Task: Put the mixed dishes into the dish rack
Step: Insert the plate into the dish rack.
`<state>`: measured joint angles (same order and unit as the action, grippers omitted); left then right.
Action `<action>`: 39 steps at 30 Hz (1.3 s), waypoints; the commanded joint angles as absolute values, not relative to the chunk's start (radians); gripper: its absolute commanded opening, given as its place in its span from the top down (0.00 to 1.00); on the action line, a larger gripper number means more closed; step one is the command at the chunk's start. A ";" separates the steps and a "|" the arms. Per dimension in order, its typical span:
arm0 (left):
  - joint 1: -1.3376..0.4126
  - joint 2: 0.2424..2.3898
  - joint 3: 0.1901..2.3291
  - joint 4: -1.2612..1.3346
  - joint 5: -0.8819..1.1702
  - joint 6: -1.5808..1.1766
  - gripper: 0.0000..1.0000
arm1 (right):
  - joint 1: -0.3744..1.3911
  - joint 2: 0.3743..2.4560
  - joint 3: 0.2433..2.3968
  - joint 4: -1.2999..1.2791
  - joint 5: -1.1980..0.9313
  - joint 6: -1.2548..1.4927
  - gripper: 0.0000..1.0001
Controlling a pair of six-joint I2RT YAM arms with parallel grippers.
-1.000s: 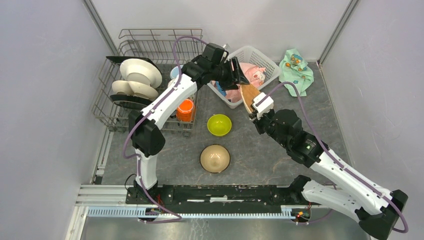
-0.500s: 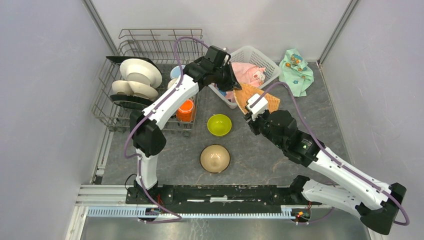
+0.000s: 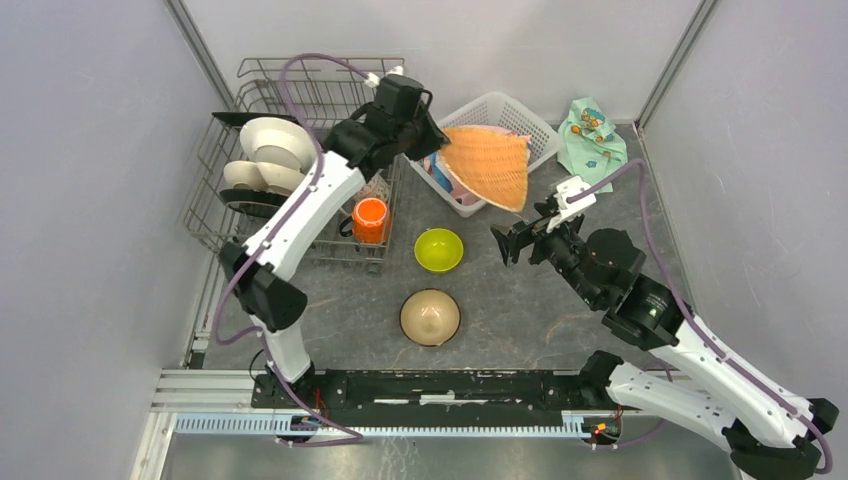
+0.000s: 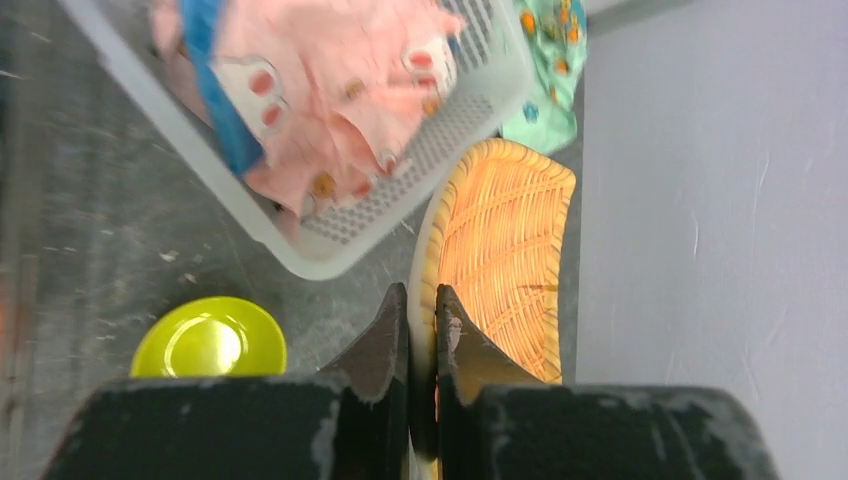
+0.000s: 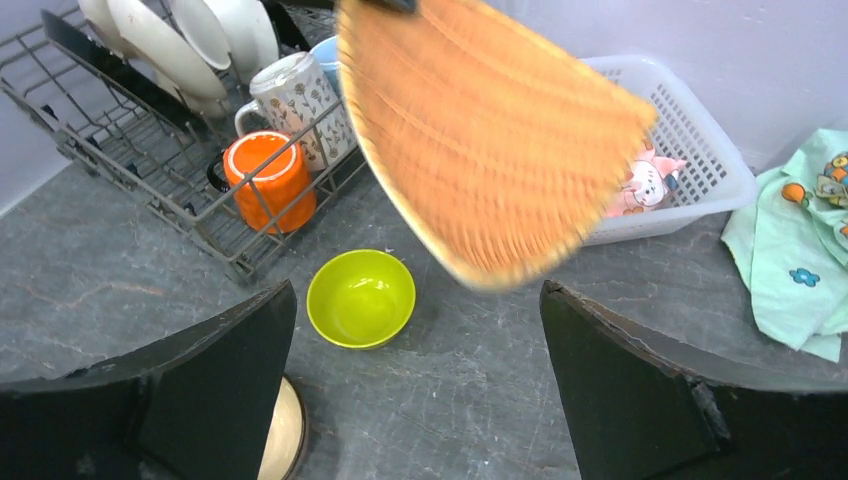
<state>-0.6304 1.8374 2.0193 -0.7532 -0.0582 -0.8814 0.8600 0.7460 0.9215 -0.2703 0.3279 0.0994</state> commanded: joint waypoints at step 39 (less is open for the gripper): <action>-0.103 1.389 1.943 -1.462 -1.229 -1.022 0.98 | 0.861 0.651 0.875 -0.456 0.374 0.242 0.02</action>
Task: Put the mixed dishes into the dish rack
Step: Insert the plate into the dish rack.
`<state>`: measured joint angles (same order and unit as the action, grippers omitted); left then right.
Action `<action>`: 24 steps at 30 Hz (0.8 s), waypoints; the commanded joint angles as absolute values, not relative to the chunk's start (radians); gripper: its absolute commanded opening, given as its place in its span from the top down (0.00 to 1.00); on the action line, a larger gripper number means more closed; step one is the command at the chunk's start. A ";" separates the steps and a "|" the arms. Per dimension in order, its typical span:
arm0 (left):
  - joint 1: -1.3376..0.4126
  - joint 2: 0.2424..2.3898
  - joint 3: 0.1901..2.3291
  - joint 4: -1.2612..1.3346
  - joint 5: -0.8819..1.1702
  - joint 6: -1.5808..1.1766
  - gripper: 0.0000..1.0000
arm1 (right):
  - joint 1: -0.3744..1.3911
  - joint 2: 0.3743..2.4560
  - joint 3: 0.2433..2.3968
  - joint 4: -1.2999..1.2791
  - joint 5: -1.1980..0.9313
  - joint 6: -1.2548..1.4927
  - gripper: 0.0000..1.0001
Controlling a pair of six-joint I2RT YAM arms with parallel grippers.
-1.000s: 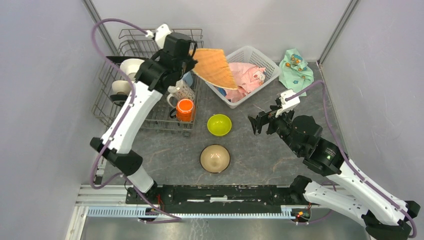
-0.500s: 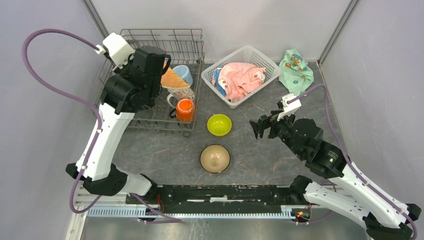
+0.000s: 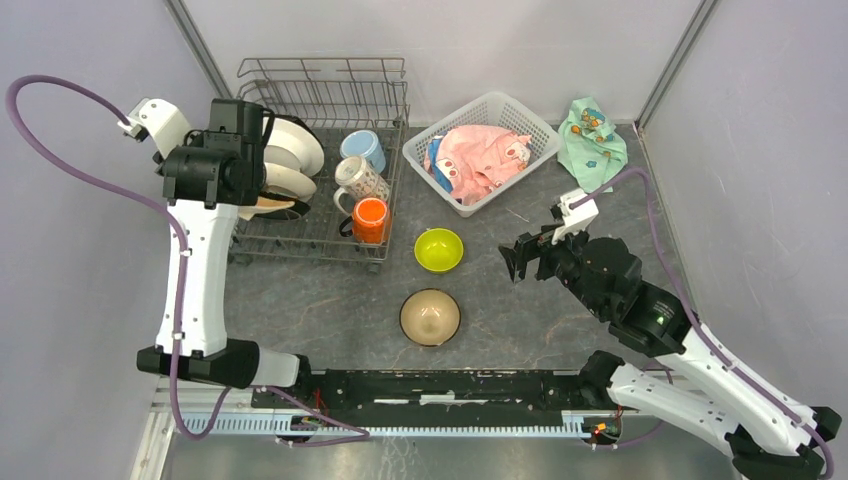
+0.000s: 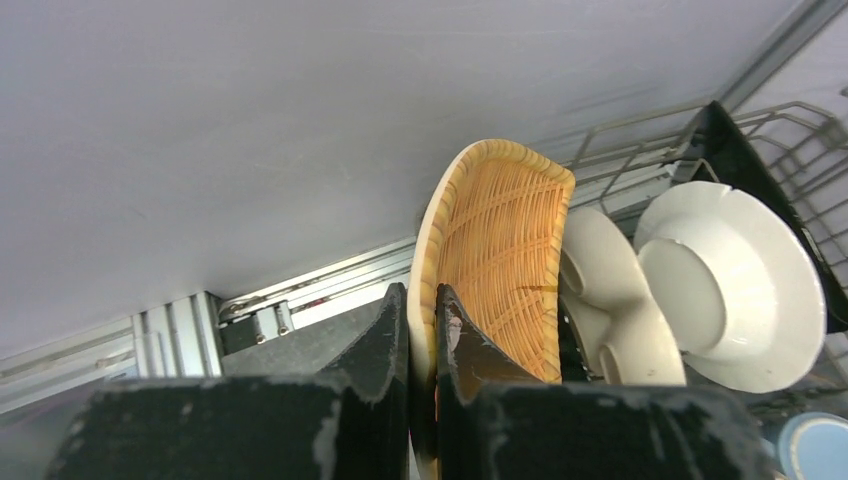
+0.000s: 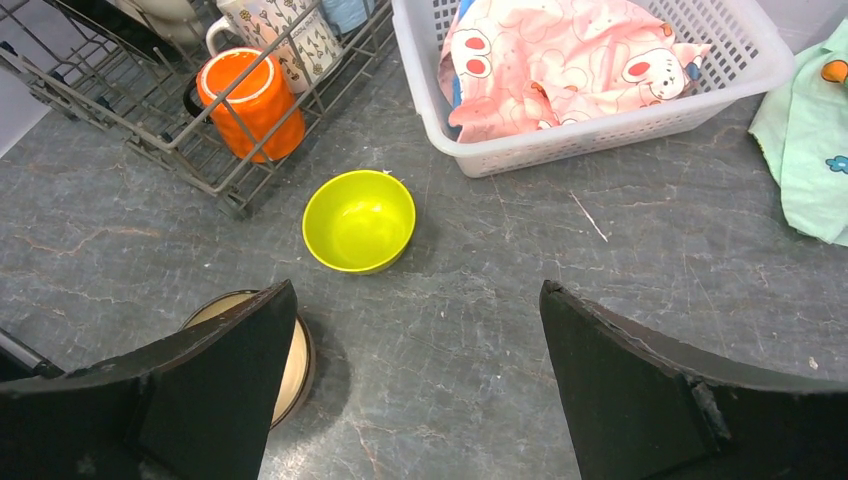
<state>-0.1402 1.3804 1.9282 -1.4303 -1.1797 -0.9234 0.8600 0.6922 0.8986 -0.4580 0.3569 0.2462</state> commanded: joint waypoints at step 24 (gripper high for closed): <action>0.070 1.540 1.860 -1.464 -1.153 -1.068 0.98 | 0.861 0.574 0.811 -0.443 0.471 0.196 0.02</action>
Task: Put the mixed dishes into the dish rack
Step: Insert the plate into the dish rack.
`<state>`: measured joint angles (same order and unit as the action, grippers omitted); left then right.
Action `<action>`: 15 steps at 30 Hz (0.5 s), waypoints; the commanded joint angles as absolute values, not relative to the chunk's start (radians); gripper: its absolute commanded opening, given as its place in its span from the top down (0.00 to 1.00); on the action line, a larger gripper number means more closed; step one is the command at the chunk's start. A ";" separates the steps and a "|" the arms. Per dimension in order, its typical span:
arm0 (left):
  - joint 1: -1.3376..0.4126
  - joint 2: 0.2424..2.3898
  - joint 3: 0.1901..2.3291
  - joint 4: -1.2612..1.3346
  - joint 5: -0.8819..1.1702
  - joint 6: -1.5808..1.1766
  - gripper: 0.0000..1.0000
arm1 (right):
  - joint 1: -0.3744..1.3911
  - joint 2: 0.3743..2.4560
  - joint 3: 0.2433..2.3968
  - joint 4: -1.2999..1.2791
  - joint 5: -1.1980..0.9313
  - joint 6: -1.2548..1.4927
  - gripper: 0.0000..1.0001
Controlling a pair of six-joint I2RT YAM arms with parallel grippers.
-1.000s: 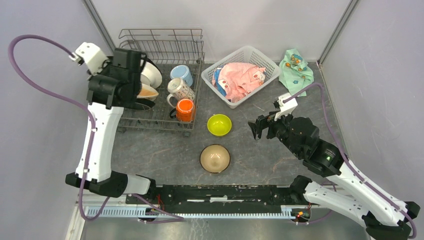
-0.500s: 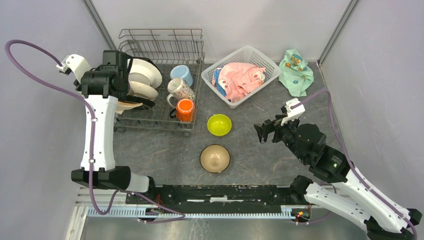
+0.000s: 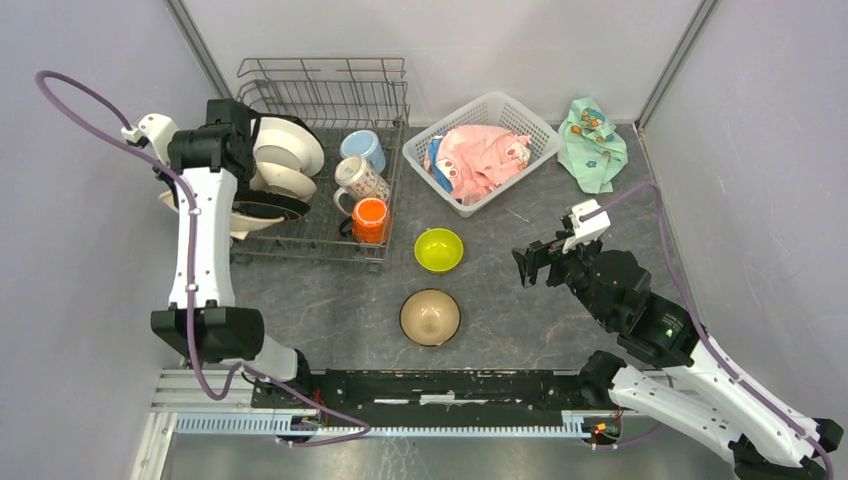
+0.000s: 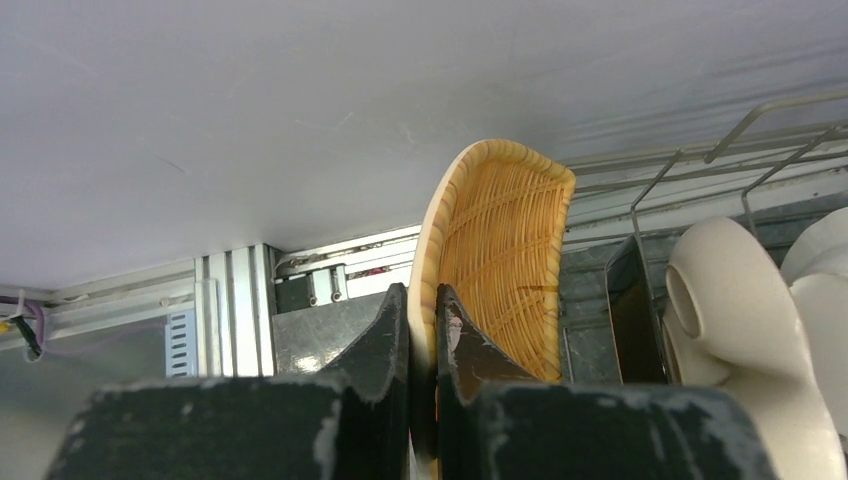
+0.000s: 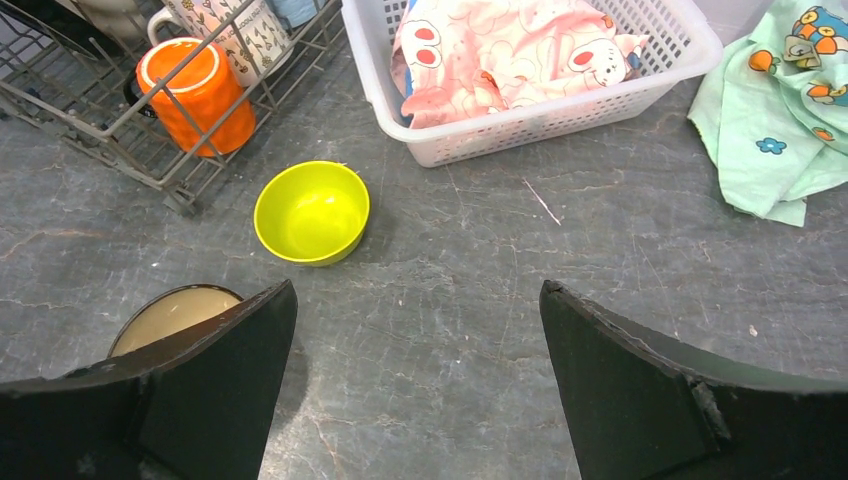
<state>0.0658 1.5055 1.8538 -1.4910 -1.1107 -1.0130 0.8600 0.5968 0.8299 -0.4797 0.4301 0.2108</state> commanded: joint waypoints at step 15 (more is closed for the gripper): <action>0.069 1.642 1.881 -1.462 -1.110 -1.109 0.98 | 0.862 0.536 0.793 -0.419 0.535 0.198 0.02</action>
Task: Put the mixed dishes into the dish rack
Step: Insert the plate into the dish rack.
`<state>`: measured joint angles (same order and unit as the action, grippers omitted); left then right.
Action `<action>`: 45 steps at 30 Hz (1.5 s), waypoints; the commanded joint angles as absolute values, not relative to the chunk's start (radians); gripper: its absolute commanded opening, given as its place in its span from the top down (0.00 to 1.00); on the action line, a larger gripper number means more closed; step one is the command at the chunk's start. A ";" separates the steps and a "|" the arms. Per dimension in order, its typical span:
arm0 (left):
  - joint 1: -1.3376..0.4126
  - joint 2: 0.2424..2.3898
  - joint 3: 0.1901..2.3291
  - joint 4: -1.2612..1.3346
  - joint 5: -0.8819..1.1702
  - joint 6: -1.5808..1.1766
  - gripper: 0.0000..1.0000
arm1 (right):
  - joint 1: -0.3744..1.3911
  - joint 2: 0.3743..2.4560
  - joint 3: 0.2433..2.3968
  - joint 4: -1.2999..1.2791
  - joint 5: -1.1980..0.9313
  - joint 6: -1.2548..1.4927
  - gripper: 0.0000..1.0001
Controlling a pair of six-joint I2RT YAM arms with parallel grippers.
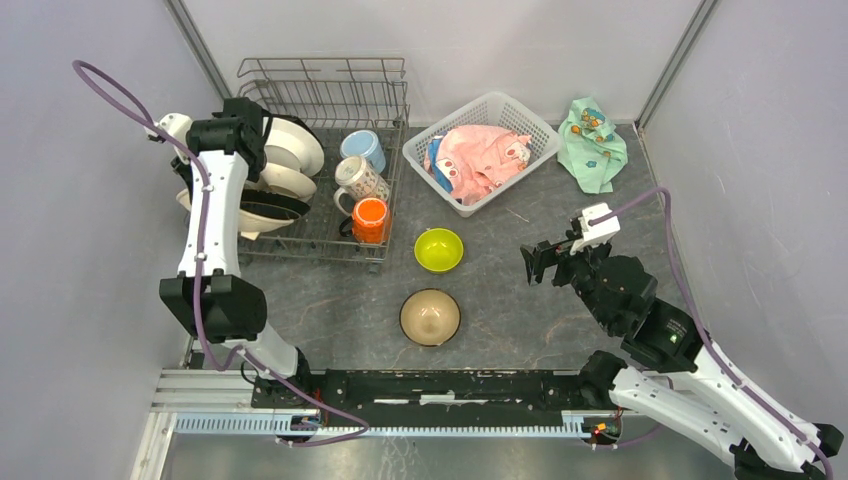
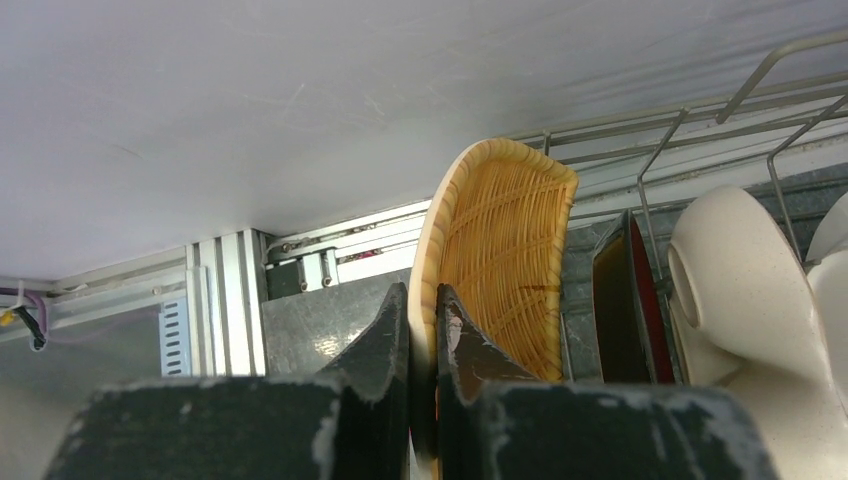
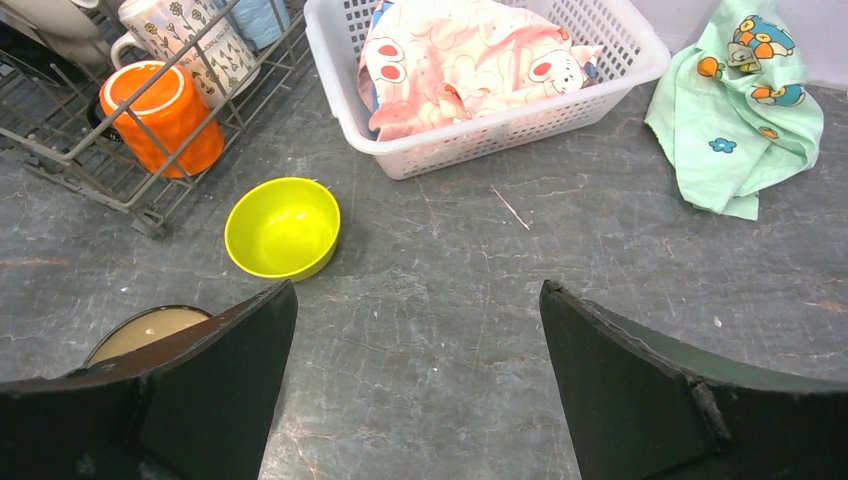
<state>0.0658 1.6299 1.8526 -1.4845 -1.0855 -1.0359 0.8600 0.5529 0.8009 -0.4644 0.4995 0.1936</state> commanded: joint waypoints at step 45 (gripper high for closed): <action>0.067 1.703 1.846 -1.165 -0.985 -0.825 0.58 | 0.860 0.558 0.805 -0.384 0.592 0.176 0.02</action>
<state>0.0704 1.7657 1.8797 -1.3258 -0.9905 -0.9592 0.8600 0.5426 0.7807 -0.4252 0.5774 0.1806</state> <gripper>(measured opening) 0.345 0.979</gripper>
